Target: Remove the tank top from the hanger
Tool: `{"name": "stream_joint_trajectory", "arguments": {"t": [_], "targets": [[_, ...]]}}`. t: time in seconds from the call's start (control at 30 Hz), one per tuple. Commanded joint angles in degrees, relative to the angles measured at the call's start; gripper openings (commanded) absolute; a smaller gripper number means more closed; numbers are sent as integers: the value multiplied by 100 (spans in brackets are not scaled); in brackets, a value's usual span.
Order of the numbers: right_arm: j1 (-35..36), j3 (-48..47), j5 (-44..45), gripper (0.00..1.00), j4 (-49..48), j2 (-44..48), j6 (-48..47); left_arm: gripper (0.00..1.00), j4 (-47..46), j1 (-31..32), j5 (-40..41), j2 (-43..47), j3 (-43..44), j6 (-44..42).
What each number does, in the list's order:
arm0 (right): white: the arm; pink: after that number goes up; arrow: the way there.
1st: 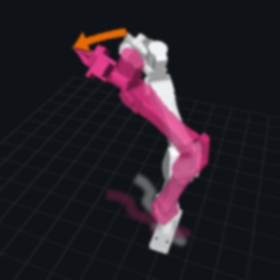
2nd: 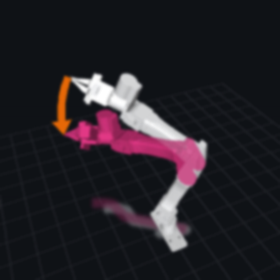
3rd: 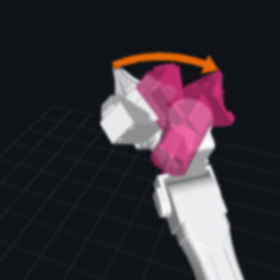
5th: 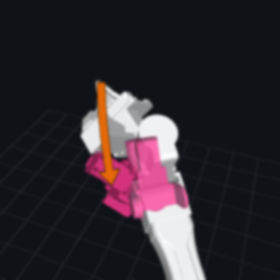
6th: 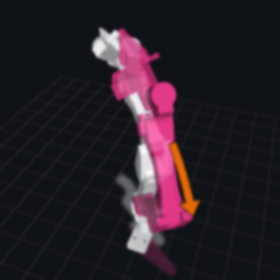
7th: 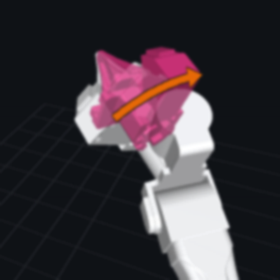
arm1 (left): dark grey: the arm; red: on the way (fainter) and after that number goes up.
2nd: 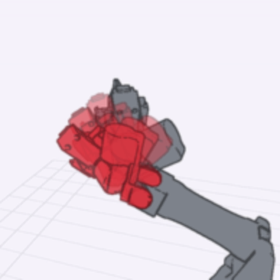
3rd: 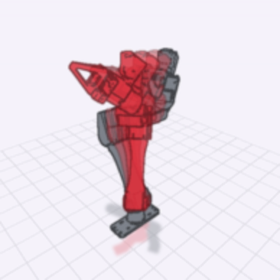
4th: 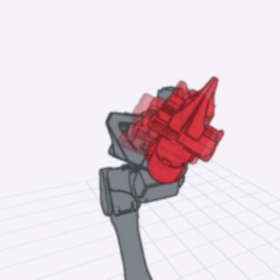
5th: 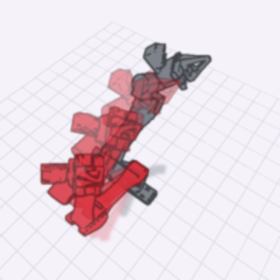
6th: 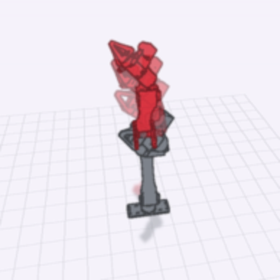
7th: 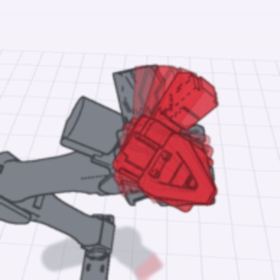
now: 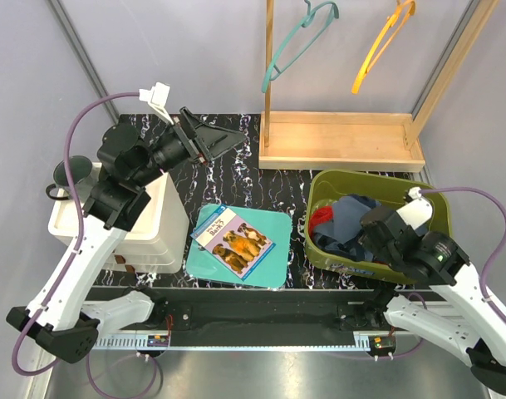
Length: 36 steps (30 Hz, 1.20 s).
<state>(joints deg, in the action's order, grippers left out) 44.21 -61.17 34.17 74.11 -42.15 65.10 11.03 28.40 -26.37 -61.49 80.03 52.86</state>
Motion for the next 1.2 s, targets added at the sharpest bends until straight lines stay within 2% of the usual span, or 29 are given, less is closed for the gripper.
{"name": "stream_joint_trajectory", "arguments": {"t": [0.0, 0.03, 0.07, 0.13, 0.17, 0.23, 0.27, 0.37, 0.5, 0.63, 0.73, 0.77, 0.8, 0.9, 0.97, 1.1, 1.17], "targets": [[0, -71, 889, 0, 1634, 5, 1119, 77, -285, -19, -184, 173, -128, 137], [0, -53, 881, 2, 1485, -91, 988, 77, -285, -19, -202, 173, -137, 180], [-8, -45, 846, 14, 1119, -161, 613, 77, -285, -19, -237, 173, -154, 198], [0, -71, 758, 31, 809, -458, 250, 77, -294, -19, -290, 190, -154, 224], [0, -114, 723, 46, 677, -574, 49, 77, -259, -28, -298, 208, -154, 225], [0, -237, 696, 57, 614, -854, -111, 77, -206, -28, -272, 296, -154, 181], [-8, -264, 687, 75, 623, -900, -190, 77, -163, -19, -237, 331, -180, 163], [-8, -264, 670, 99, 570, -865, -200, 77, -22, -19, -140, 541, -312, 84], [-8, -701, 652, 100, 255, -681, -725, 77, 128, -19, -105, 726, -531, 23], [-8, -1449, 389, 100, -937, -838, -2514, 78, 154, -19, -131, 832, -865, 14], [-8, -1986, -593, 100, -2087, -1136, -3596, 78, 154, -28, -237, 841, -1182, 31], [0, -2100, -1283, 100, -2372, -1233, -3757, 78, 145, -19, -307, 850, -1261, 49], [0, -2284, -1612, 100, -2601, -1460, -3837, 78, 145, -10, -325, 867, -1357, 49], [0, -2304, -3080, 99, -3576, -1900, -3830, 78, 137, -10, -369, 998, -1727, -3], [0, -2067, -3765, 100, -4411, -2051, -3313, 78, 119, -1, -360, 1104, -2034, -56], [18, -936, -4164, 100, -5589, -2114, -2214, 79, 14, -1, -448, 1490, -2649, -162], [35, -591, -3903, 100, -5898, -1947, -1853, 80, -143, 7, -518, 1824, -3104, -136]]}}
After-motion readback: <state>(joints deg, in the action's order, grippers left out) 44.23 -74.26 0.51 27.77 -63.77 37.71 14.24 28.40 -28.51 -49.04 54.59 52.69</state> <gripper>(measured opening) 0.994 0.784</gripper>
